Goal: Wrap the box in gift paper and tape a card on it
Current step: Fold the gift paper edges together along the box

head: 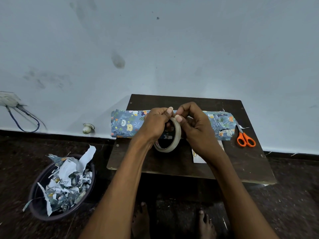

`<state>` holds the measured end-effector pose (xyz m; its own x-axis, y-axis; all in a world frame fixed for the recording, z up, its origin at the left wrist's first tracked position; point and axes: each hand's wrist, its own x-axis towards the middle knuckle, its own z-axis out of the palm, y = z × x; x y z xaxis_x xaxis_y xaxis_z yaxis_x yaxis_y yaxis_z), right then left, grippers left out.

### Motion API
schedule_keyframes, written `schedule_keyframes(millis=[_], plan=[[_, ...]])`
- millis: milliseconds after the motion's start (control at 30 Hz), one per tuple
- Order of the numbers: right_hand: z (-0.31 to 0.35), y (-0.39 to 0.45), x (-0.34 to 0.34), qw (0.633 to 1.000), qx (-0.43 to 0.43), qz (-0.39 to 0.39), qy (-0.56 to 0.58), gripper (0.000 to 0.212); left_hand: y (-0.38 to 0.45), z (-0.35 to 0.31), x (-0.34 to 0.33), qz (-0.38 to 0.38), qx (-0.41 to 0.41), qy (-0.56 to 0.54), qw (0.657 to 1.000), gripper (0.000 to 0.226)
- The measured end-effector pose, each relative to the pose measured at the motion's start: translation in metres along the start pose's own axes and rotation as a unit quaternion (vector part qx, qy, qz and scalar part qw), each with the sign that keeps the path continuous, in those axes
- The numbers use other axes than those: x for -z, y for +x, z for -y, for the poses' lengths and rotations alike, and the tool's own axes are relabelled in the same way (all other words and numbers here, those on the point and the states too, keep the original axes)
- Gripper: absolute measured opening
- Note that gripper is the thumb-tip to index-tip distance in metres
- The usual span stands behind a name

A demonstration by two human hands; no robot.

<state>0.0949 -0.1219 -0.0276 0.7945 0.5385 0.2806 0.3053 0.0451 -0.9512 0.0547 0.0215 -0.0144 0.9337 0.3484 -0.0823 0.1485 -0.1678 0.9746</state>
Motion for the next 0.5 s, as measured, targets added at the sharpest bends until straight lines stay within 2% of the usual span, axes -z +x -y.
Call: schedule_keyframes(millis=[133,267,500], plan=[[0.0016,0.0007,0.0001,1.0,0.015,-0.02,0.002,0.01,-0.0005,-0.0015,0.0002,0.0,0.003,-0.003,1.0,0.046],[0.0031,0.0005,0.0011,0.999,0.02,-0.031,0.022,0.01,-0.0006,-0.0013,0.0009,0.003,0.004,-0.003,1.0,0.048],[0.0047,-0.001,-0.0007,1.0,0.012,-0.009,0.023,0.009,-0.0024,-0.0026,0.0015,0.007,0.004,-0.016,1.0,0.046]])
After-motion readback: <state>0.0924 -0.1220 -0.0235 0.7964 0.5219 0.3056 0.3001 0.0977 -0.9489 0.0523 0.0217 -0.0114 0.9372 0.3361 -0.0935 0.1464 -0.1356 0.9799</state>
